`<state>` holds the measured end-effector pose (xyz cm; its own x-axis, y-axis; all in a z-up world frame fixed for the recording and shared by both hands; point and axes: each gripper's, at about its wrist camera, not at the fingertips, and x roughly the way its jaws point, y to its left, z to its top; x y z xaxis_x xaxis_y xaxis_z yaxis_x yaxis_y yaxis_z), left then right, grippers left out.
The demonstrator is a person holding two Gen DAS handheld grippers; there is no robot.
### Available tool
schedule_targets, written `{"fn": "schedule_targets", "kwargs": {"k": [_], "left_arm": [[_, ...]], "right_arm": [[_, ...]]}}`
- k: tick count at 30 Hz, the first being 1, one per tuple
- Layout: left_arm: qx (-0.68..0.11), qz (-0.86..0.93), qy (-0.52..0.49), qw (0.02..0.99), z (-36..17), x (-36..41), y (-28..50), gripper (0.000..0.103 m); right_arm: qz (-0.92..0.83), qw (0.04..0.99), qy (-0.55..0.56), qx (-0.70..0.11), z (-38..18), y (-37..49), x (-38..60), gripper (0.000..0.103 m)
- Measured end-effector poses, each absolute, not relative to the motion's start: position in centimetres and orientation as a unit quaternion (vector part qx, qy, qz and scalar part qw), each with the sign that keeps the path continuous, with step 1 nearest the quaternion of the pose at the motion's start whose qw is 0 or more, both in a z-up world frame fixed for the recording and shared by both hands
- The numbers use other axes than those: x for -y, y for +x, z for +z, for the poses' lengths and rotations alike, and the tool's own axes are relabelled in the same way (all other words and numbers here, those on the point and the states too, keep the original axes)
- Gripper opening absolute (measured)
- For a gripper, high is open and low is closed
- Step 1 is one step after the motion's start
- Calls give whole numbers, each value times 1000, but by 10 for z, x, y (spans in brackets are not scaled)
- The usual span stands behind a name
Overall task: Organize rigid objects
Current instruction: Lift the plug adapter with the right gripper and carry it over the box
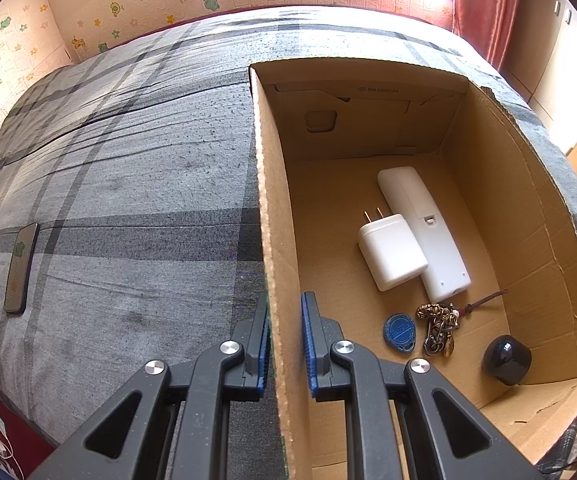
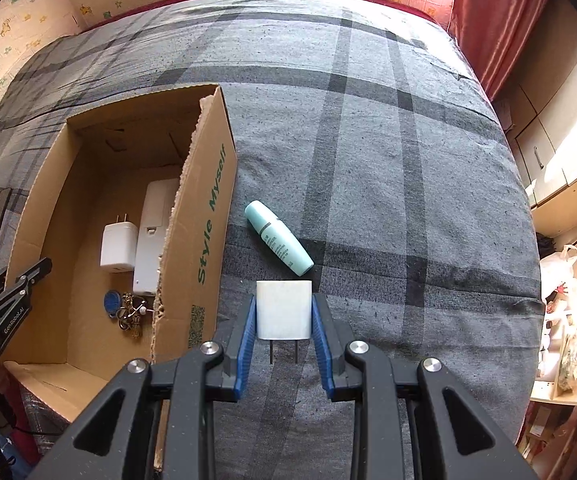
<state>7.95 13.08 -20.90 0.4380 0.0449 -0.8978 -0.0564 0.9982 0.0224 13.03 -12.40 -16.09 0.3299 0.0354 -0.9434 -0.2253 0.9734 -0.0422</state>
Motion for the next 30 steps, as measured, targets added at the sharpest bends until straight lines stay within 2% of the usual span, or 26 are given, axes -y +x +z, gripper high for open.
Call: {"fn": "schedule_targets", "kwargs": {"k": [14,30], "left_arm": [[-529,29,-7,848,-209,-132,80,15],[-529,28,-8,848,-209,-132,80,15]], "right_arm": [[131,825,-107,-539,-118,114,74,28],[186,808,-123,-546,-136,106,12,28]]}}
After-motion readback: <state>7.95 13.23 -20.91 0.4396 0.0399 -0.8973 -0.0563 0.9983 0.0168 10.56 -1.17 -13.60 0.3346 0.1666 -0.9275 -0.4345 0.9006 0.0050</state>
